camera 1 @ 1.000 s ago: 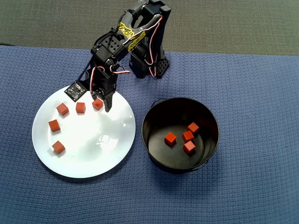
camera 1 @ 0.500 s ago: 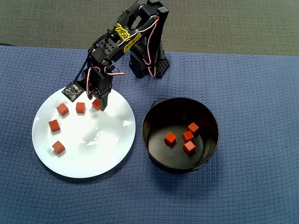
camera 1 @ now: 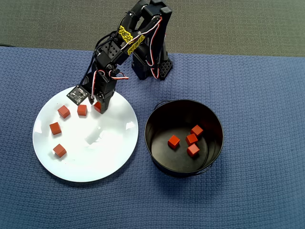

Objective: Pick up the red cubes from the white plate and place them in the black recipient

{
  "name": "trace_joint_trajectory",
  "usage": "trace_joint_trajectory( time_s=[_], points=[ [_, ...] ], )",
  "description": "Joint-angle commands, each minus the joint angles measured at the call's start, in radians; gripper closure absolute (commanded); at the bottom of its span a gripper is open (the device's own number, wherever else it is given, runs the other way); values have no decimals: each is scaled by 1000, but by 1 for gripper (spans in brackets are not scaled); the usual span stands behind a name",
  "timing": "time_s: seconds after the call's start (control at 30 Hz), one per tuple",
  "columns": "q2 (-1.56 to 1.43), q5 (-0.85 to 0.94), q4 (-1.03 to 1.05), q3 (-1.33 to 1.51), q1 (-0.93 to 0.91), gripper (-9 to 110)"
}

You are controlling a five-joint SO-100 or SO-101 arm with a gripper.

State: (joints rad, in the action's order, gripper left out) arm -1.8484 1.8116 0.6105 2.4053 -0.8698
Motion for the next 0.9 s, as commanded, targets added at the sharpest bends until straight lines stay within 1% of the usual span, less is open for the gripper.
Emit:
trace_joint_trajectory(
  time_s=[0.0,0.1,0.23,0.37,0.53,0.63,0.73,0.87],
  points=[
    [0,-20,-37,-5,-2,101],
    [-3,-83,12,-52,20,101],
    [-6,-207,278,-245,67,101],
    [-26,-407,540,-457,155,101],
    [-48,-680,807,-723,314,101],
    [-26,-879,876,-888,419,102],
    [-12,-1062,879,-1003,541,102],
    [8,-1267,914,-1101,764,102]
  ],
)
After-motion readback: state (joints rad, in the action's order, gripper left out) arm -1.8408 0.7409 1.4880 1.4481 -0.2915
